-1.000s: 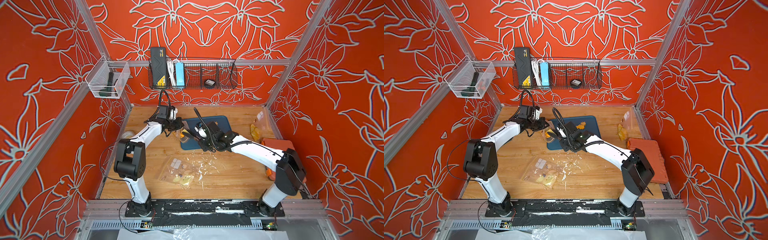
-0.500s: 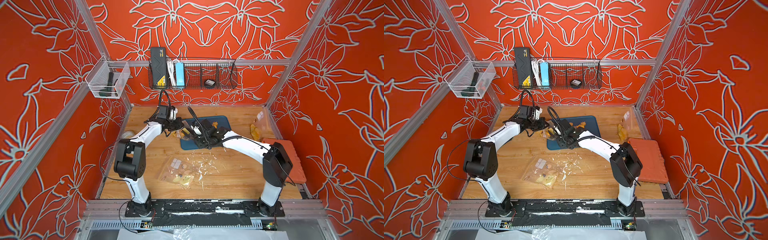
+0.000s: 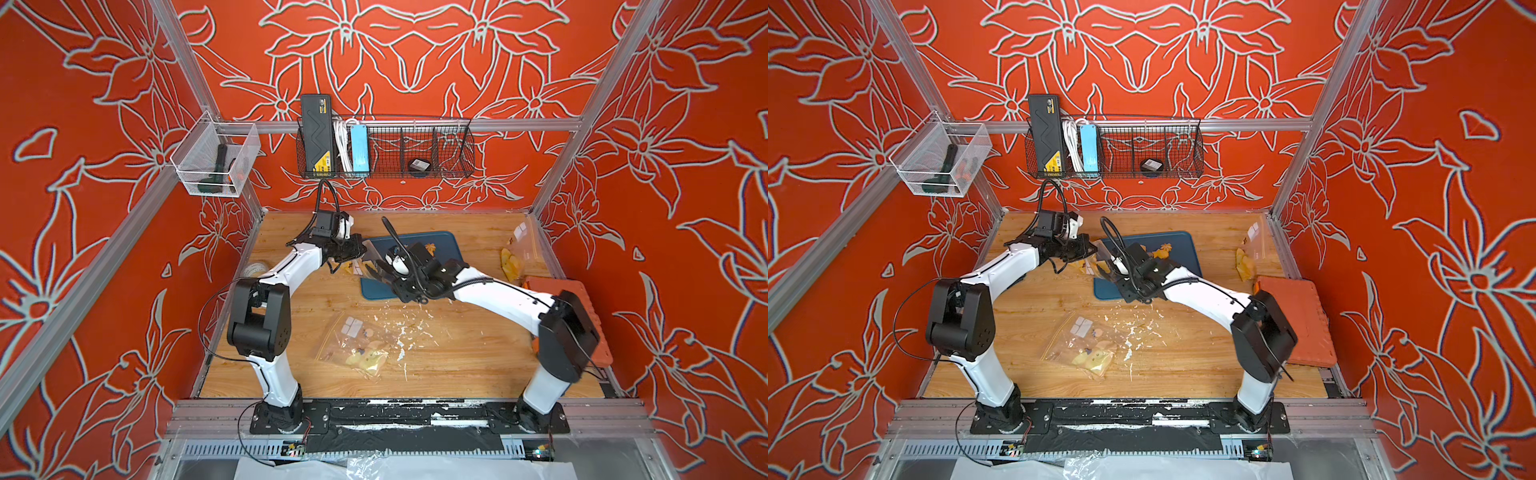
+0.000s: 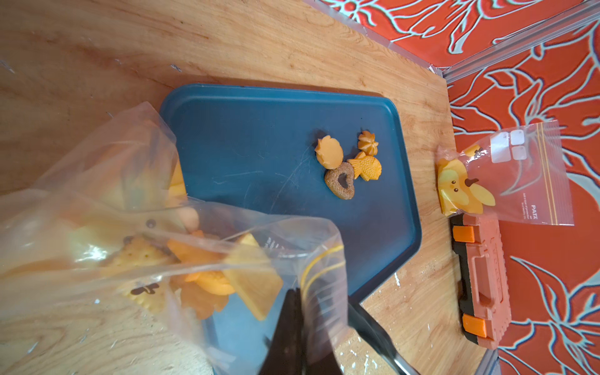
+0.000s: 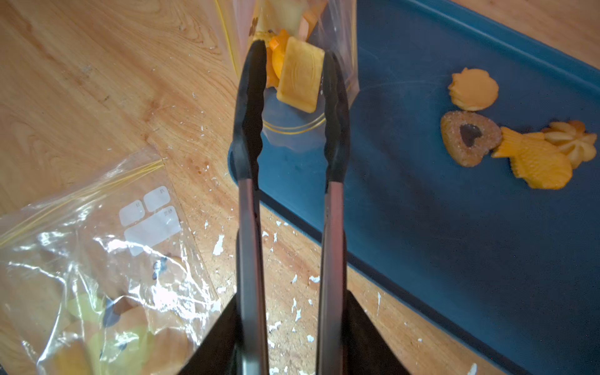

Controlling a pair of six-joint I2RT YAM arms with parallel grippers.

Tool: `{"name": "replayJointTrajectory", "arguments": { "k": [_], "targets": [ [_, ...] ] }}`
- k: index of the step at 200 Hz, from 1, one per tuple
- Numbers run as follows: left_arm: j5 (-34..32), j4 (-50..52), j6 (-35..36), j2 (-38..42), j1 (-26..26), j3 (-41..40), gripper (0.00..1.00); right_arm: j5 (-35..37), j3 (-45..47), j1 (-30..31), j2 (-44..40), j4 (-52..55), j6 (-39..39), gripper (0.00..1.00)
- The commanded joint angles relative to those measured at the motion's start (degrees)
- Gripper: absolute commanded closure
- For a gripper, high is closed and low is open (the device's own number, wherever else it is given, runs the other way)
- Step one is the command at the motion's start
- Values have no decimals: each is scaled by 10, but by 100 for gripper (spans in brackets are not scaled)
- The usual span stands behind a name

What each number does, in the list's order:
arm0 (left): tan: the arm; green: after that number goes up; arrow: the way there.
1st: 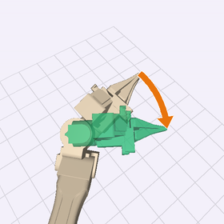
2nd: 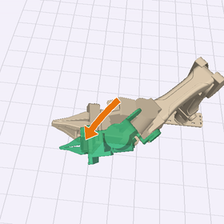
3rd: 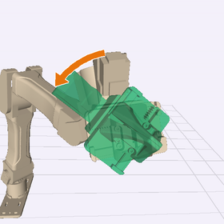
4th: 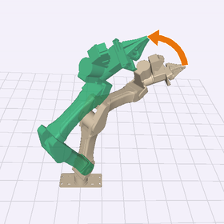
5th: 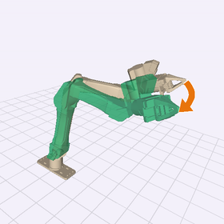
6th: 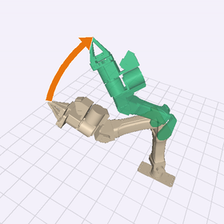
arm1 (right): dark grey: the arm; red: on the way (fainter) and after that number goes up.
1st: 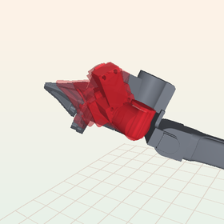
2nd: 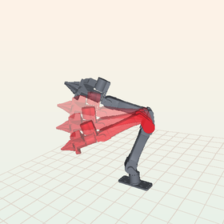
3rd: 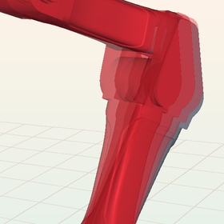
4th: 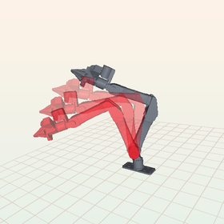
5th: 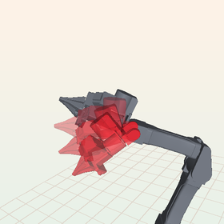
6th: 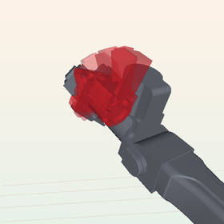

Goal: Put the cookies into a resealable bag to prevent moisture
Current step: Place the cookie in the ziploc bag, then place the clamp at the center of the board.

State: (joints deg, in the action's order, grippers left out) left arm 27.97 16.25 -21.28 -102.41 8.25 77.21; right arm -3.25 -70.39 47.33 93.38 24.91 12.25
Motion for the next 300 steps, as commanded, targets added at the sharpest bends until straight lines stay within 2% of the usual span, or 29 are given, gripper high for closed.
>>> {"name": "replayJointTrajectory", "arguments": {
  "k": [1,17,36,51,63,89,147,201,300],
  "targets": [
    [6,-1,-1,9,-5,0,100,8,90,3,-106,-56,24,56],
    [5,0,-1,11,-6,0,100,53,178,2,-183,-89,49,59],
    [2,0,-1,14,-6,-3,100,125,238,-11,-239,-68,80,59],
    [-1,-1,0,17,-6,-4,100,141,270,-44,-258,-42,96,60],
    [-2,-1,0,18,-7,-5,100,125,288,-81,-264,-32,96,60],
    [1,-1,-1,16,-7,-4,100,83,288,-137,-240,-24,59,60],
    [3,-2,0,16,-10,-5,100,80,255,-165,-138,-45,20,60],
    [12,-5,-3,18,-16,-6,100,59,251,-178,-92,-47,12,48],
    [-3,19,1,38,-17,-2,100,34,231,-195,-78,-42,8,22]
  ]
}}
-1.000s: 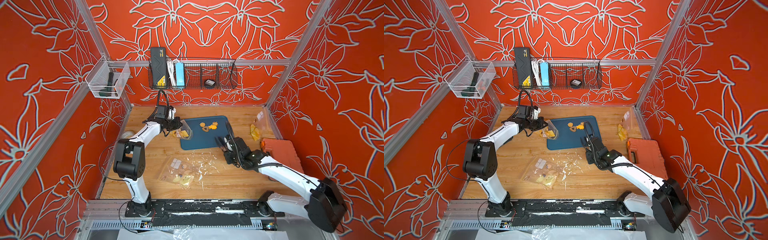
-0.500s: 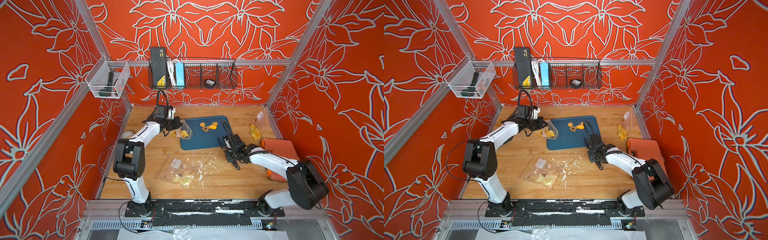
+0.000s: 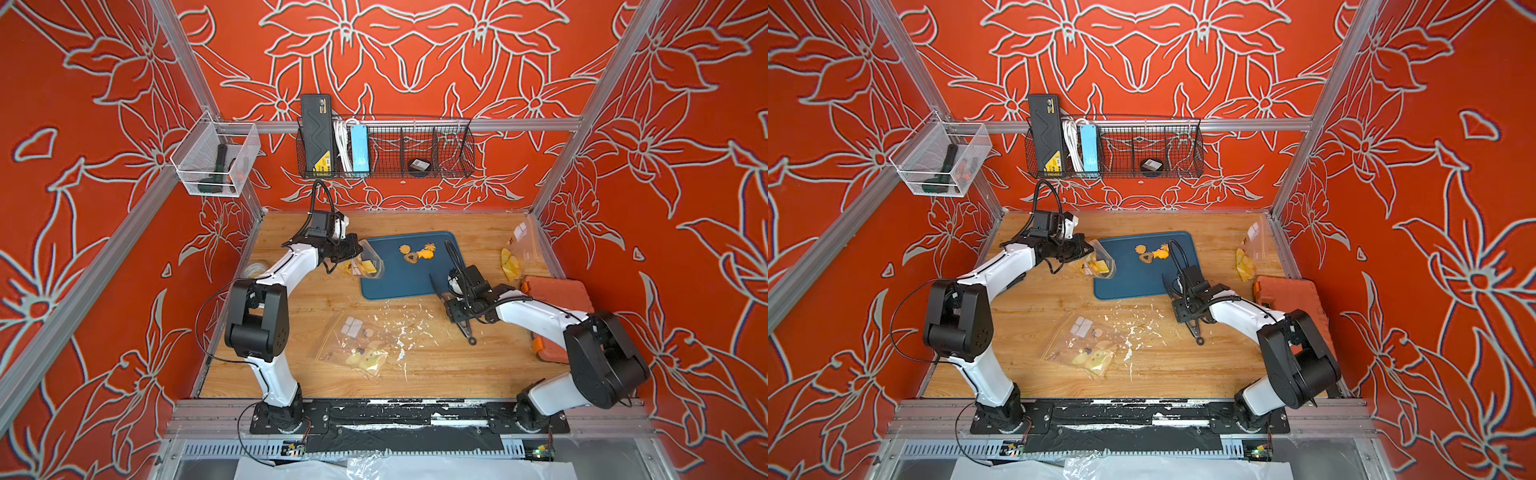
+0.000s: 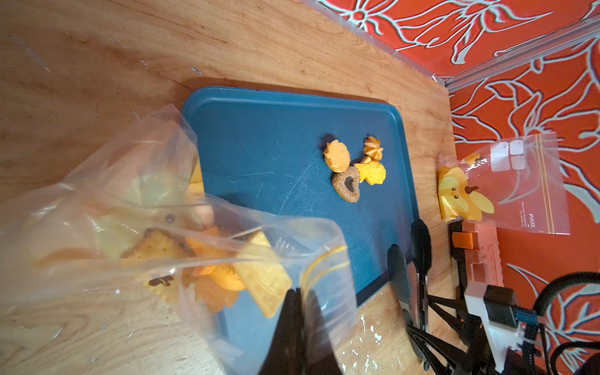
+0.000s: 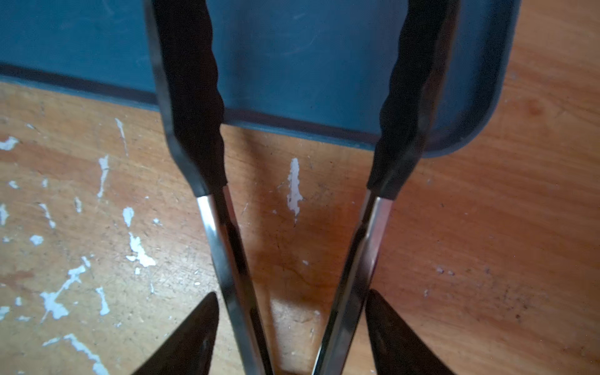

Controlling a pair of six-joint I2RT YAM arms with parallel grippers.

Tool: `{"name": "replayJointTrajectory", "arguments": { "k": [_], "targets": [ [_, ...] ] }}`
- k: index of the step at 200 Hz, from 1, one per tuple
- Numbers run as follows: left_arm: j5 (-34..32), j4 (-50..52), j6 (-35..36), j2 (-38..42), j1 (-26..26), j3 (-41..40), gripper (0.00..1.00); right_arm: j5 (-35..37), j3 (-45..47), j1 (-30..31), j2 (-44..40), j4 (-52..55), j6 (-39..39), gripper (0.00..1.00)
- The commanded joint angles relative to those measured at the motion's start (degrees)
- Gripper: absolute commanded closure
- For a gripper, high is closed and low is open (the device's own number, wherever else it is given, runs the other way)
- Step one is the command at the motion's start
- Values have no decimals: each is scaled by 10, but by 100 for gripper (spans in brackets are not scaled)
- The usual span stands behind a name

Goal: Put the cookies into a resealable bag to prevent moisture
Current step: Place the clamp at the center of the board.

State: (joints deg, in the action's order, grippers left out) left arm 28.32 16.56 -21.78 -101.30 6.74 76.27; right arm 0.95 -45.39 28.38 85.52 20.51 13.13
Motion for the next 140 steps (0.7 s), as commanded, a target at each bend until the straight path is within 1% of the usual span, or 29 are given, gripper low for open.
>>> {"name": "replayJointTrajectory", "arguments": {
  "k": [1,13,27,46,61,78,95,129,140],
  "targets": [
    [-7,18,6,27,-2,9,100,-7,-19,-6,0,3,-1,22],
    [-17,33,8,35,-3,19,100,-2,-21,-6,-12,8,2,21],
    [-31,55,9,48,-2,33,100,15,-20,-5,-46,15,9,20],
    [-67,111,17,63,4,69,100,37,-4,-5,-115,10,20,20],
    [-97,154,24,77,20,96,100,47,6,-6,-170,11,29,21],
    [-122,194,23,93,45,119,100,47,9,-6,-224,27,41,21],
    [-136,217,11,115,73,124,100,45,12,-5,-273,43,62,21],
    [-136,223,-50,156,145,107,100,12,14,-5,-335,83,118,22],
    [-128,220,-76,166,168,99,100,18,14,-5,-347,98,124,22]
  ]
}}
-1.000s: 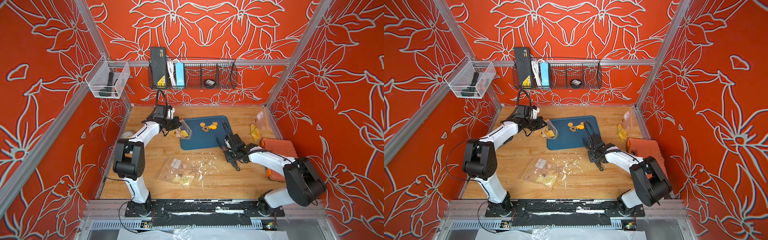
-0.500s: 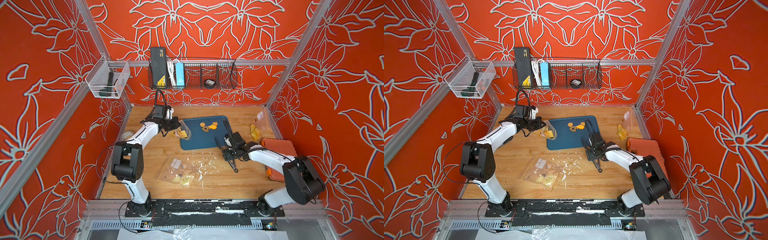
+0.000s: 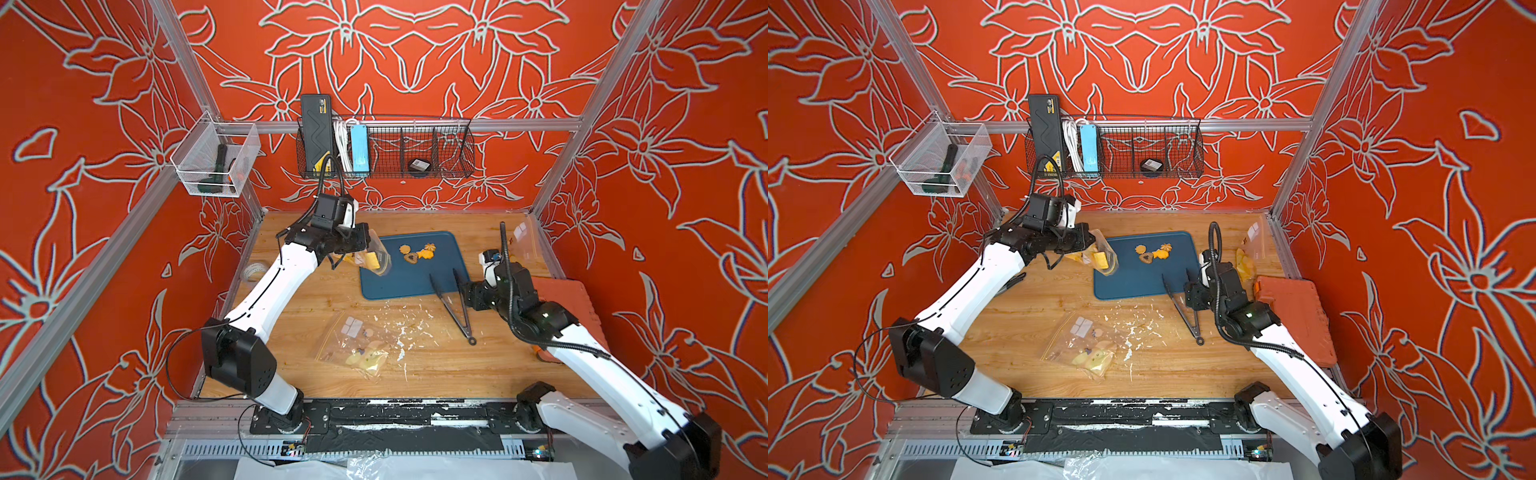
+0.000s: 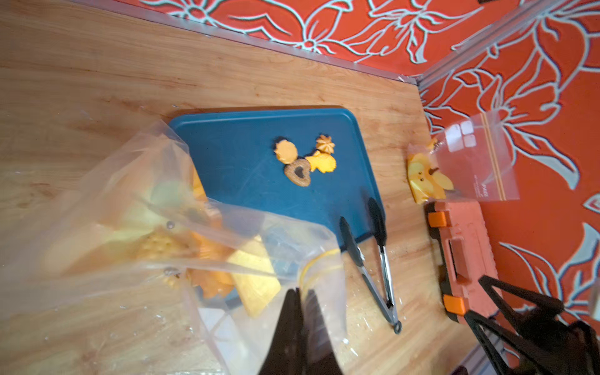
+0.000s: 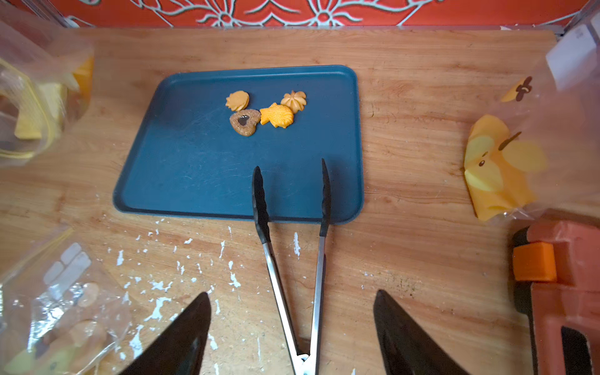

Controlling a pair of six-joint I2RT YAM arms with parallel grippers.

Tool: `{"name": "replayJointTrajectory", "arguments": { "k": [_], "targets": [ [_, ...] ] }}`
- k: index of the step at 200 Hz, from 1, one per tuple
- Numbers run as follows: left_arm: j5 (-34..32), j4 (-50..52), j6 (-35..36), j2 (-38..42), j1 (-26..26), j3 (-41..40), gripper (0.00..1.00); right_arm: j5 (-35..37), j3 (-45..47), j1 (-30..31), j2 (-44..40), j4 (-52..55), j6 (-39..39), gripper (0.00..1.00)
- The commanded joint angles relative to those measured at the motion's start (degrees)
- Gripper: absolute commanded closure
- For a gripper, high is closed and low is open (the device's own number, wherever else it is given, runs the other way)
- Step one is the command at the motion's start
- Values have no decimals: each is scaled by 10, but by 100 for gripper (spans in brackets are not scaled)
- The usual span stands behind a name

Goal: Put the cookies into a resealable bag to prevent moisture
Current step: Place the clamp at the center of the board, then place the ziploc bag at the center of the board.

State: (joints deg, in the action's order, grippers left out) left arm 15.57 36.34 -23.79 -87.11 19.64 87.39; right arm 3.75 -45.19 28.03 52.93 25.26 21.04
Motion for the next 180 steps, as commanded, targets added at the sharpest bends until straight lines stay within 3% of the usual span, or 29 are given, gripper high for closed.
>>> {"name": "replayJointTrajectory", "arguments": {
  "k": [1,44,79,110,154,180],
  "targets": [
    [0,21,-58,25,41,-13,100,-9,12,-2,-22,53,46,22],
    [36,-59,-143,67,134,-93,100,0,11,-2,-45,83,44,22],
    [51,-164,-204,70,197,-181,100,-13,20,-2,-58,76,71,9],
    [39,-192,-210,51,206,-206,100,-70,17,-2,-63,77,71,7],
    [24,-197,-202,28,206,-201,100,-128,50,24,-96,60,161,18],
    [12,-195,-204,14,206,-194,100,-100,80,84,-113,30,219,21]
  ]
}}
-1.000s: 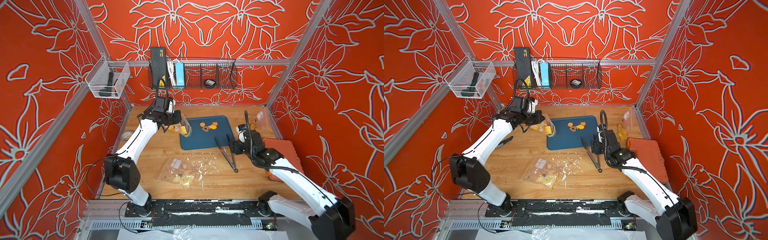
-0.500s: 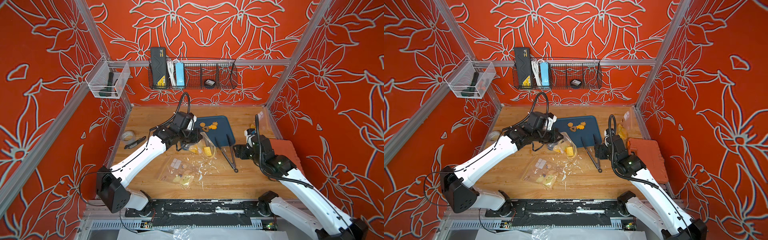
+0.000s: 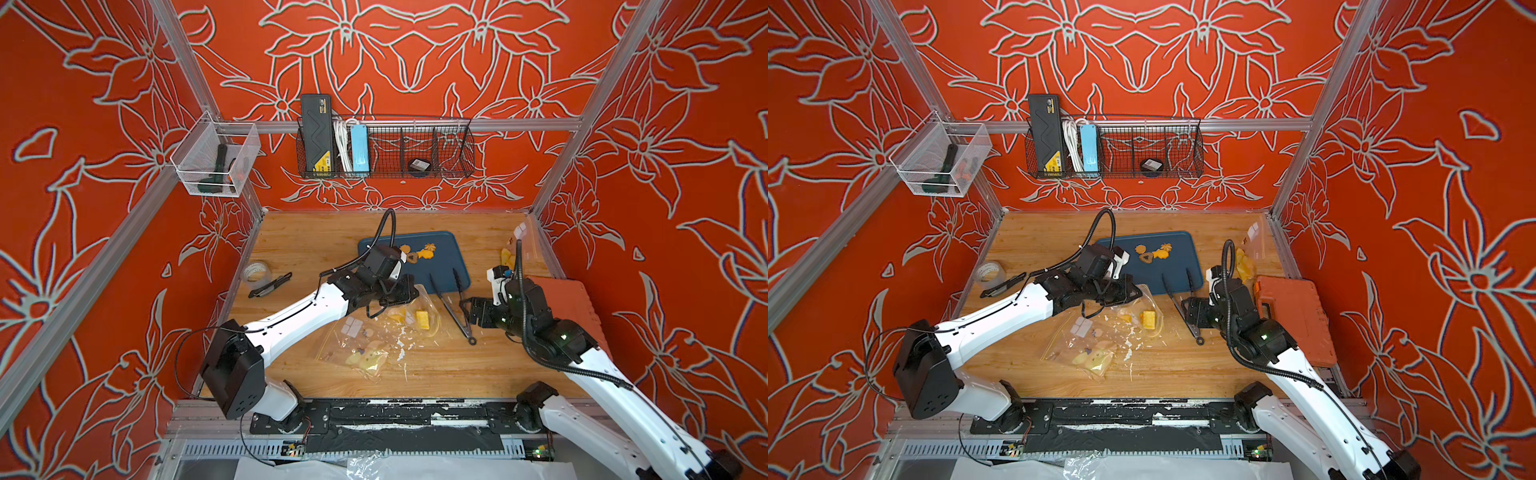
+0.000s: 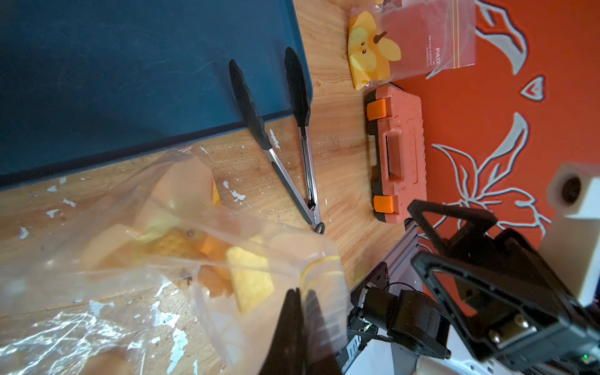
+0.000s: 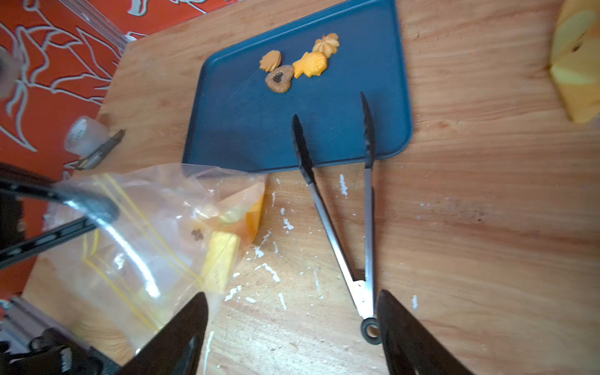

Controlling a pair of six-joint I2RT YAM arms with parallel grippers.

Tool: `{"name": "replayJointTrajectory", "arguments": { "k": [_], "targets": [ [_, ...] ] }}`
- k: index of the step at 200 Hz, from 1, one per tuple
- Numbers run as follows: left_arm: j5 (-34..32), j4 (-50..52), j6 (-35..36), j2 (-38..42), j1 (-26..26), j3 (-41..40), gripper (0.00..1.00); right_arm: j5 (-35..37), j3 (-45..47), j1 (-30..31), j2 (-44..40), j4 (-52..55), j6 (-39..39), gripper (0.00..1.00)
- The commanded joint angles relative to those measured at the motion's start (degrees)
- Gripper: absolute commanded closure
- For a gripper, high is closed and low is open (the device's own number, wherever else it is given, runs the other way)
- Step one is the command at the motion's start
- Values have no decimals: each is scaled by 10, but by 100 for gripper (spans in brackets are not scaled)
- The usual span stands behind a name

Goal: Put the cookies into a resealable bag to prevent moisture
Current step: Place the ziploc bag at the center of the board.

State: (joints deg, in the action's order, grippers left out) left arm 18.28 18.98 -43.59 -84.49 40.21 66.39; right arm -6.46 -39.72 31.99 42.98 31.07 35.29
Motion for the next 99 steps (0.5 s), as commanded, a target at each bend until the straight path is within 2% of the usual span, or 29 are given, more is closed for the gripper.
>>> {"name": "replayJointTrajectory", "arguments": {
  "k": [1,18,37,81,99],
  "targets": [
    [-15,-22,-6,-13,0,16,100,4,26,47,-14,-30,78,21],
    [-15,-27,-10,-20,0,16,100,35,43,94,-11,-61,106,22],
    [-13,-29,-11,-28,1,21,100,39,57,115,16,-89,140,23],
    [-13,-29,-11,-29,0,19,100,62,75,120,61,-138,204,30],
    [-13,-30,-11,-28,0,18,100,41,61,120,99,-146,212,32]
  ]
}}
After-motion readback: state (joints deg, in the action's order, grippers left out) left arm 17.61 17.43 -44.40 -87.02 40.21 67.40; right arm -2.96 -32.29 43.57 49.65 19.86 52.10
